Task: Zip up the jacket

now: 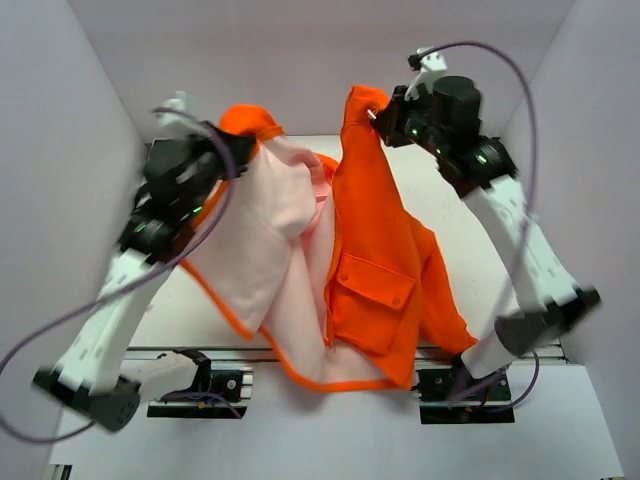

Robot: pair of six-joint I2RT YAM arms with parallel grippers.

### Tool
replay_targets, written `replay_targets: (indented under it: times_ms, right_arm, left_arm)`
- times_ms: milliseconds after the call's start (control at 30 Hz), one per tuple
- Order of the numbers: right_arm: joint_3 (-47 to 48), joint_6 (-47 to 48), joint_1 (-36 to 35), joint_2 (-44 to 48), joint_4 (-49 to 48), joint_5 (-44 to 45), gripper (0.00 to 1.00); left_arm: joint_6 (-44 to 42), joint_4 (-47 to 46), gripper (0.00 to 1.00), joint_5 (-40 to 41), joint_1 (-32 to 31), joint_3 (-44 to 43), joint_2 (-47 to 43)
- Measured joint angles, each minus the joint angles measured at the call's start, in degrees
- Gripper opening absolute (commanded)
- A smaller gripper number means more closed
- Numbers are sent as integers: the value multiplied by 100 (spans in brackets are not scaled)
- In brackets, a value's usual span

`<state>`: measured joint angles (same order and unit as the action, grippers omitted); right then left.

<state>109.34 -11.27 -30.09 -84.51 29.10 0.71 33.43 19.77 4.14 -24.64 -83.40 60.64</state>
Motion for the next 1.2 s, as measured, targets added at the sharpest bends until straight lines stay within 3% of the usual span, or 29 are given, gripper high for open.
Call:
replay_targets:
  times_ms: [167,200,233,267,300,333,433,500,667,767,867,1067,1200]
  right_arm:
    - [-271,-273,940,-1910,-201,-658,0]
    - [-37,-299,1003,-2492,-133,-745,0]
    - [345,-319,1032,-3038,50,-848,12]
    - [774,-328,1043,-3560,210,-968,47]
    - [1220,-358,1043,-4061,302,-1082,73]
    - [1497,-376,1036,-4413,343,-1191,87]
    - [1421,-330,1008,-4704,540,-1521,89]
    - [553,-341,984,-4210,306,-1633,90]
    - [-2468,-627,890,-1803,-254,-1515,89]
    - [-4186,-949,774,-286,-605,-1416,89]
    - [-5480,-1338,581,588,-822,-1331,89]
    - [-7169,-1991,260,1250,-621,-914,89]
    - [-7320,-2181,269,1145,-667,-476,89]
  left_arm:
    - [216,164,0,745,225,778,1687]
    - [293,240,7,721,363,935,2000]
    - [363,319,27,695,527,1069,2277]
    - [396,391,50,673,695,1141,2518]
    - [433,498,91,662,885,1158,2739]
    - [422,566,98,627,1032,1156,2918]
    - [404,828,98,566,1329,1021,3165]
    - [328,911,98,476,1329,918,3167]
    - [328,1045,98,245,1231,1255,2662]
    - [470,1045,98,57,1215,2190,1816]
    - [560,1001,98,-295,1215,2953,999]
    - [605,496,98,-931,1207,3475,514]
    - [610,111,98,-1268,1204,3773,868]
